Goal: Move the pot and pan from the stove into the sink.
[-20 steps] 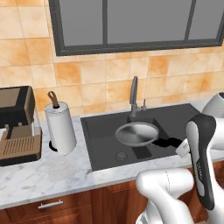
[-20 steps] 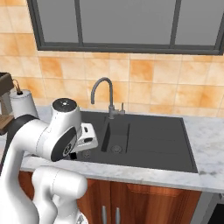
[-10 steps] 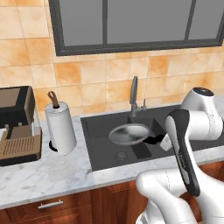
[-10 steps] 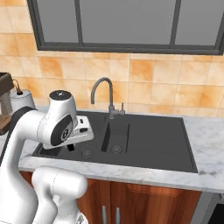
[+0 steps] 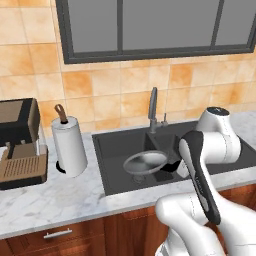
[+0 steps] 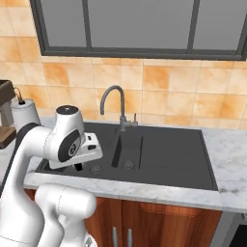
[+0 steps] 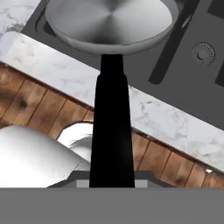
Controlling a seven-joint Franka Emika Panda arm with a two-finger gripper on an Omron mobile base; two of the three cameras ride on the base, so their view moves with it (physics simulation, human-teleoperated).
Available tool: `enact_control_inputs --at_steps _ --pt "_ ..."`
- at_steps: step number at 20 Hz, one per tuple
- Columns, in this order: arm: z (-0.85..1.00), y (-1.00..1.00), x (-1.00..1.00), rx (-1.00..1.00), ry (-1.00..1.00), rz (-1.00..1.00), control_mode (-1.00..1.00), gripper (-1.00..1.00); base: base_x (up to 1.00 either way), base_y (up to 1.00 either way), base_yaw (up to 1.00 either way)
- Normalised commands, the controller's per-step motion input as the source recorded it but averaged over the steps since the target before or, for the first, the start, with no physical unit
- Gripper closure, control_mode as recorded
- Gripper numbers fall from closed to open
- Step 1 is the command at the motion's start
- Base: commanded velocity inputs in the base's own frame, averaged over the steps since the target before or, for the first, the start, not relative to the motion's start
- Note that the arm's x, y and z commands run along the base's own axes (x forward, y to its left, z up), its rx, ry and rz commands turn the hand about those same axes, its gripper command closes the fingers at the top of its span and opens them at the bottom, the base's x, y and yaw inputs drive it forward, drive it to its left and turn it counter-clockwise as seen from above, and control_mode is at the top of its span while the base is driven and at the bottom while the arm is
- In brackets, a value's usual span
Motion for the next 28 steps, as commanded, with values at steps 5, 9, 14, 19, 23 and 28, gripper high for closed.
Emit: enact_control_inputs --at_steps 5,9,14,19,23,28 --pt "-0.24 0.29 0.56 -0.02 0.00 0.00 -1.00 1.00 0.00 0.00 0.00" --pt "-0.31 0.32 0.58 -0.03 0.00 0.00 -1.00 1.00 0.00 0.00 0.00" --pt "-0.35 0.28 0.58 -0.04 0.00 -0.01 -1.00 1.00 0.00 0.00 0.00" --pt "-0.43 0.17 0.52 -0.05 0.00 -0.05 -1.00 1.00 0.00 0.00 0.00" --pt "-0.45 0.10 0.44 -0.07 0.00 -0.09 -1.00 1.00 0.00 0.00 0.00" --pt "-0.41 0.08 0.39 -0.08 0.00 -0.11 -1.00 1.00 0.00 0.00 0.00"
